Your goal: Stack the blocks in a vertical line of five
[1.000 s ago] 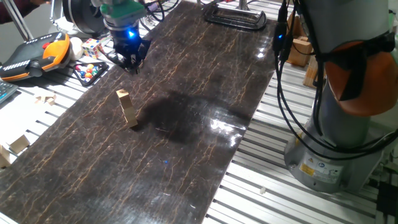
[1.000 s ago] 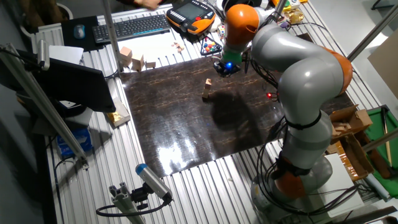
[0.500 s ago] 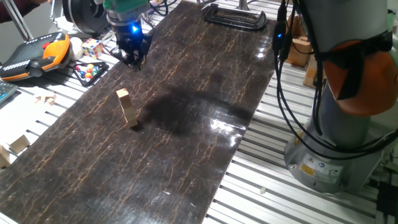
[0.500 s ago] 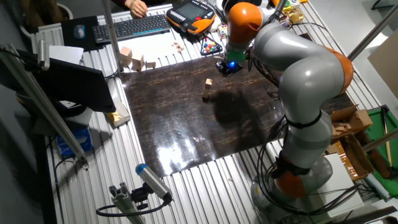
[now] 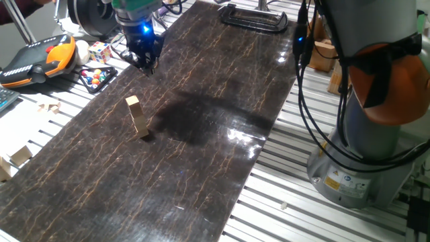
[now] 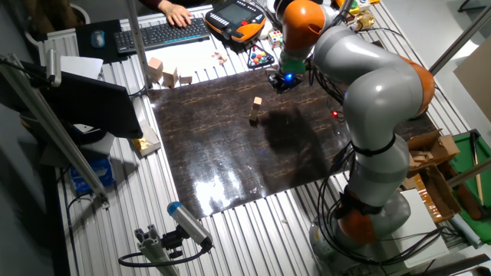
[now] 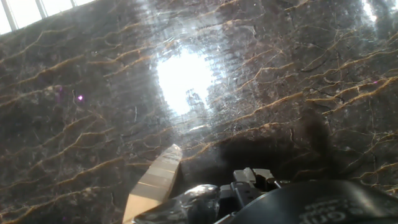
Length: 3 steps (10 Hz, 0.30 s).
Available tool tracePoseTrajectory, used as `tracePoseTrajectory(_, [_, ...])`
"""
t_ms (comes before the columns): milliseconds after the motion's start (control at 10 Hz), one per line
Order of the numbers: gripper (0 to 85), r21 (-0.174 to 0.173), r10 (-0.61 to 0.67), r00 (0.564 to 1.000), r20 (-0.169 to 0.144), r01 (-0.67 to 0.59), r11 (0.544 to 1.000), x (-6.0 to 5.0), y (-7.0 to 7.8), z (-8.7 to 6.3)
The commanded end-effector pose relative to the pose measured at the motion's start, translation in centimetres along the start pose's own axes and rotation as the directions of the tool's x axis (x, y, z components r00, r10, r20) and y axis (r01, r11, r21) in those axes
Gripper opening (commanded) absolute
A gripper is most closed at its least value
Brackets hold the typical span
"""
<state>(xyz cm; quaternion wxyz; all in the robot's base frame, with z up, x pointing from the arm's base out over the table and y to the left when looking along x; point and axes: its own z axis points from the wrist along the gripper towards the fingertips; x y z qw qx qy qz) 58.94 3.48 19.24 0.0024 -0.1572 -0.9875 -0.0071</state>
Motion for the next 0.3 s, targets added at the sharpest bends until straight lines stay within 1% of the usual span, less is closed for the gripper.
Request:
tracePoseTrajectory(0, [0.7,-0.001,0.0,1.0,0.0,0.0,1.0,-0.01,0.0,0.01])
tracePoseTrajectory(200, [0.7,-0.002,0.0,1.0,-0.002,0.0,1.0,-0.03,0.0,0.02])
